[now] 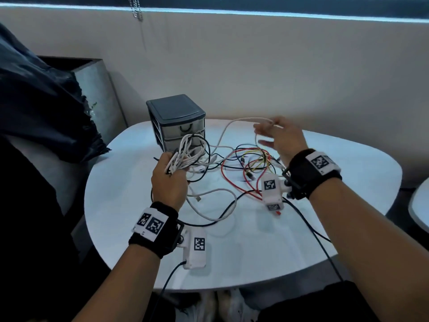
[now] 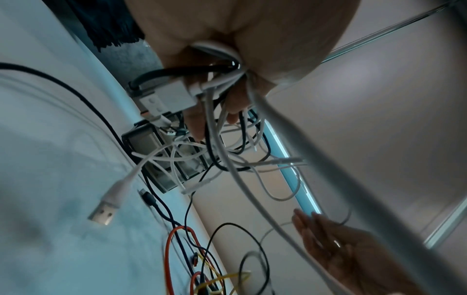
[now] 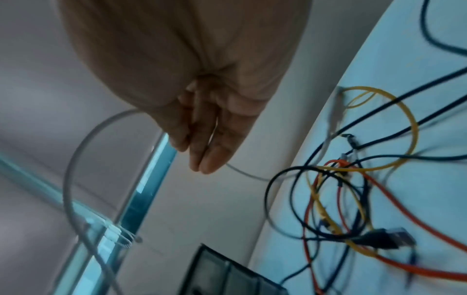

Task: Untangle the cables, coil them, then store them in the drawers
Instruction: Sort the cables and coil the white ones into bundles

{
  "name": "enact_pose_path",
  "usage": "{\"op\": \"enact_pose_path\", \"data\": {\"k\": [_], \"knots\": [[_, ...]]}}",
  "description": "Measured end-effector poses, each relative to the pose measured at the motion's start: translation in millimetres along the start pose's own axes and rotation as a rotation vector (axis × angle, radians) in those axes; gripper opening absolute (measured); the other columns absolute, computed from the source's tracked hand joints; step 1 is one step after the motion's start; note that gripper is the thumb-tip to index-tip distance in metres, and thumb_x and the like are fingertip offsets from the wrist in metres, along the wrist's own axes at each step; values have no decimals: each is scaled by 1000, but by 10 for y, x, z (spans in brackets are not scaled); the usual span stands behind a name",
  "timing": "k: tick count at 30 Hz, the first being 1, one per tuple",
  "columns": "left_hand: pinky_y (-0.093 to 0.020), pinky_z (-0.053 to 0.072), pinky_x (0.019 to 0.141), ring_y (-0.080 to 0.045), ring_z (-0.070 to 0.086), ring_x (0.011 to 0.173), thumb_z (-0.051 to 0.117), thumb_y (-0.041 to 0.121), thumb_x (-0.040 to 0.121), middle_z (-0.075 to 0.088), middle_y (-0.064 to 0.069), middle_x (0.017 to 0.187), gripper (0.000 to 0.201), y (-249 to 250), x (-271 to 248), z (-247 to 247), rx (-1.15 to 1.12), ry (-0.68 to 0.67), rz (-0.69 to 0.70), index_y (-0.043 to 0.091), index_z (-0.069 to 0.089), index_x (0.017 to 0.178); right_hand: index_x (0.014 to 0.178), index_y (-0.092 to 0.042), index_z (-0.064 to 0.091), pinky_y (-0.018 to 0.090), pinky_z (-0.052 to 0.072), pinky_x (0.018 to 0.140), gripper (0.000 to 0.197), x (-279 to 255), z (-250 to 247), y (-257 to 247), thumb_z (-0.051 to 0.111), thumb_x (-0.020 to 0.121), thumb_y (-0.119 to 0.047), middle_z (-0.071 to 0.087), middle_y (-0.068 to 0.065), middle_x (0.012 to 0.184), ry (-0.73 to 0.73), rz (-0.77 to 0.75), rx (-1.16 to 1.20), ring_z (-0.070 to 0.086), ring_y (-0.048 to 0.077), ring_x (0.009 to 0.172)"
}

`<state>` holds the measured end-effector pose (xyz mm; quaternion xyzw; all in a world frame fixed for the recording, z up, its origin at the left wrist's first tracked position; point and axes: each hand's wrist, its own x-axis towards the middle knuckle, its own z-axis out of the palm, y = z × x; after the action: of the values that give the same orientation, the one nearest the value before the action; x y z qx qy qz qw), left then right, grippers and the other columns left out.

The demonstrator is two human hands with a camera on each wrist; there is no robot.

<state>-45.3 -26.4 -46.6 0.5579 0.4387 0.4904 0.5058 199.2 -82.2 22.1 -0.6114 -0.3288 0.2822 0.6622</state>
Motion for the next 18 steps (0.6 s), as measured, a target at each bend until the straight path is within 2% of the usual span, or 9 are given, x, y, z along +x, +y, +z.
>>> {"op": "enact_pose_path", "data": {"k": [2,3,5,6,8,10,12,14,18], "knots": [[-66,53,84,-41,64,96,52,3,72,71,-3,93,33,-17,-24,24,6,-7,4,30,64,87,92,-12,68,31,58,85,15,2,-38,-95,57,95,-3,71,8,104,2,-97,-1,67,16,101],[-66,53,85,-41,64,96,52,2,72,71,-2,92,34,-20,-32,32,3,-5,3,30,64,87,99,-13,71,29,57,88,18,9,-51,-113,56,96,-3,70,5,106,5,-159,-88,65,10,100],[-66,53,85,-39,65,95,52,2,72,71,0,91,34,-30,-42,35,5,0,0,30,64,87,112,-17,71,19,50,92,23,8,-76,-123,57,96,-7,69,-1,112,-20,-299,-310,61,-7,94],[-66,53,85,-38,65,96,52,3,72,71,0,91,34,-40,-40,32,7,3,-3,29,64,89,116,-21,69,16,46,96,25,0,-84,-120,58,96,-10,67,-4,119,-46,-352,-399,59,-11,100],[-65,54,84,-36,66,96,51,4,71,72,0,92,35,-46,-39,23,15,11,-8,29,64,92,126,-26,64,20,41,105,30,-25,-99,-109,60,97,-19,58,-11,134,-70,-425,-524,49,-1,128],[-65,54,82,-36,67,95,50,7,70,71,0,91,35,-48,-40,12,28,23,-18,31,64,91,137,-27,56,25,32,113,41,-38,-128,-114,61,96,-24,46,-17,144,-34,-529,-709,34,8,143],[-66,54,82,-36,67,94,50,8,70,70,-1,90,33,-30,-52,3,33,28,-25,30,63,90,147,-28,43,26,21,115,52,-21,-170,-115,58,97,-26,34,-13,156,-77,-549,-954,21,10,148],[-66,54,82,-36,67,92,49,8,71,70,-2,89,31,-21,-66,-3,33,30,-25,29,62,90,153,-28,30,33,20,118,58,14,-218,-97,52,99,-27,24,-8,162,-193,-447,-1195,15,11,150],[-63,55,81,-33,68,89,48,9,70,70,3,86,33,4,-84,-3,13,49,-44,34,63,87,156,-22,21,37,20,121,57,27,-325,-50,42,103,-23,13,-6,164,-179,-410,-1325,7,11,152]]}}
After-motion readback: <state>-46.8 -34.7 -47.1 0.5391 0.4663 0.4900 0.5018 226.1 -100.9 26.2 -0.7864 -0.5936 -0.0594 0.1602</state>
